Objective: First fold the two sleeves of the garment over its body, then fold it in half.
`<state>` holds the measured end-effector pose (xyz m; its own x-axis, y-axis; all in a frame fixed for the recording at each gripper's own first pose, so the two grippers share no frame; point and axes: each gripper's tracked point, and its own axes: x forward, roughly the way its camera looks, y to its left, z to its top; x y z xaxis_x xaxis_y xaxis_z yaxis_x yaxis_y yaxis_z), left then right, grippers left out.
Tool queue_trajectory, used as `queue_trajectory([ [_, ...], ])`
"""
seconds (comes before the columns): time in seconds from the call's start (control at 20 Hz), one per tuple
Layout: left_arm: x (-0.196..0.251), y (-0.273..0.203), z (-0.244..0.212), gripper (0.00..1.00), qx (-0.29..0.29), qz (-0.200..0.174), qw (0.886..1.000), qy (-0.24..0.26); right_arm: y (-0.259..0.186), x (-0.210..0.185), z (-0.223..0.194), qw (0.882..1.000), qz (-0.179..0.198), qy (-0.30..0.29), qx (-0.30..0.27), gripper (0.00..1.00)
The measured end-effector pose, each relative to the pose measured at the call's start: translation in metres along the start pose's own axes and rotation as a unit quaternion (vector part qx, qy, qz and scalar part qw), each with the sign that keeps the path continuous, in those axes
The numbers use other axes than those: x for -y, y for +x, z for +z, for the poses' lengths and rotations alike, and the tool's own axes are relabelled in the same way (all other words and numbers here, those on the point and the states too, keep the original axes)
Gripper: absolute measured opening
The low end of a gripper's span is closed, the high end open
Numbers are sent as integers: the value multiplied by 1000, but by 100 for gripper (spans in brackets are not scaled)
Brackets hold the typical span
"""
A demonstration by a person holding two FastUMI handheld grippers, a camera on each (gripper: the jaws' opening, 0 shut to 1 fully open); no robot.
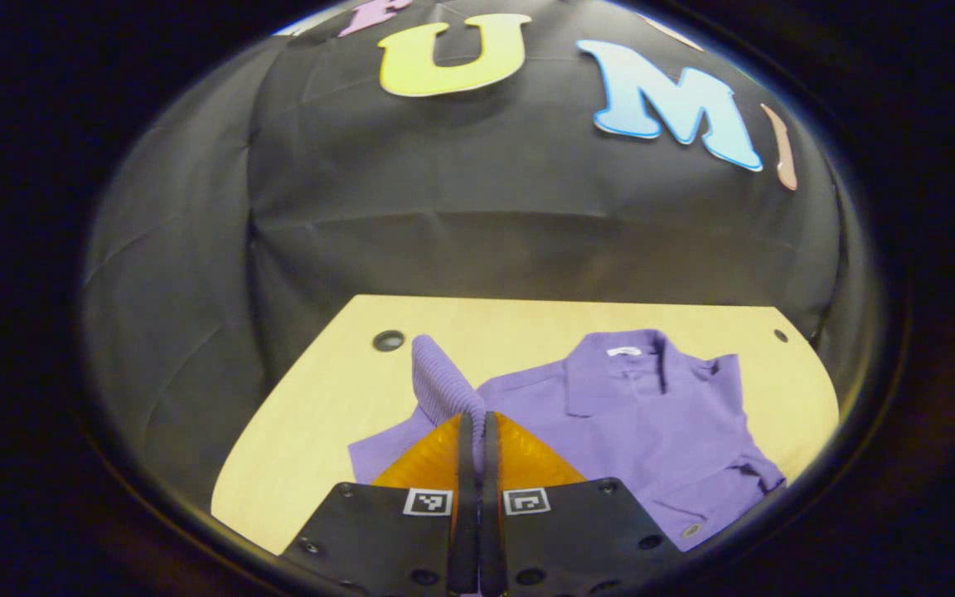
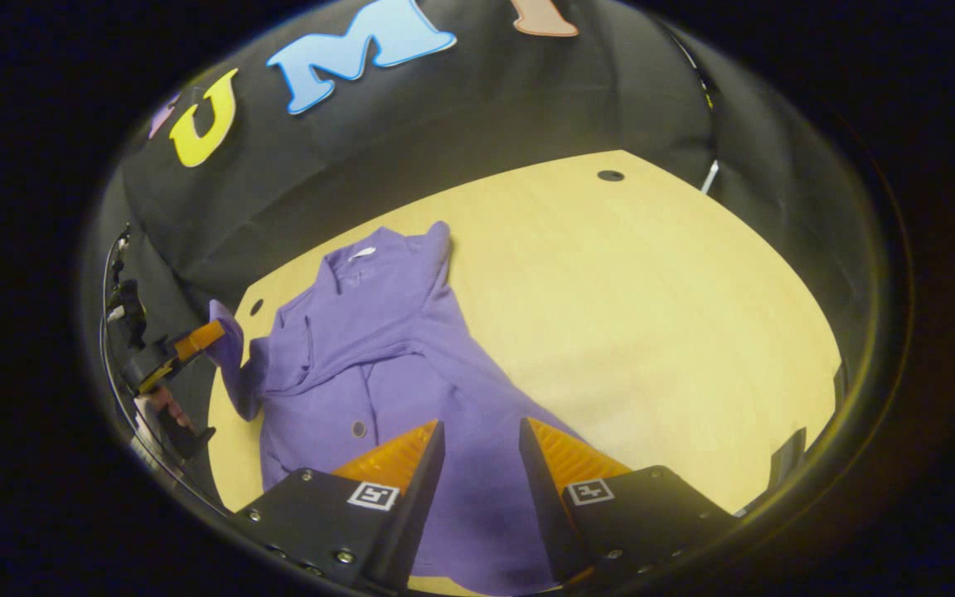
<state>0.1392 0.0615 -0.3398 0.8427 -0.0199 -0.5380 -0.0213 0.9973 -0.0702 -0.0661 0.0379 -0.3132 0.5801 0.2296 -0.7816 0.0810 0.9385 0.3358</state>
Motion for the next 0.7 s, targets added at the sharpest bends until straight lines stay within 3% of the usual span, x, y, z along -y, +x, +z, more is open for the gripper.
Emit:
queue_trajectory([
  [0.2, 85, 16, 11, 8, 1, -49, 999, 19, -6, 36, 1, 999, -14, 31, 2, 59],
  [0.7, 239, 30, 1, 8, -15, -128, 991, 44, -16, 94, 10, 998, -24, 54, -3, 59],
])
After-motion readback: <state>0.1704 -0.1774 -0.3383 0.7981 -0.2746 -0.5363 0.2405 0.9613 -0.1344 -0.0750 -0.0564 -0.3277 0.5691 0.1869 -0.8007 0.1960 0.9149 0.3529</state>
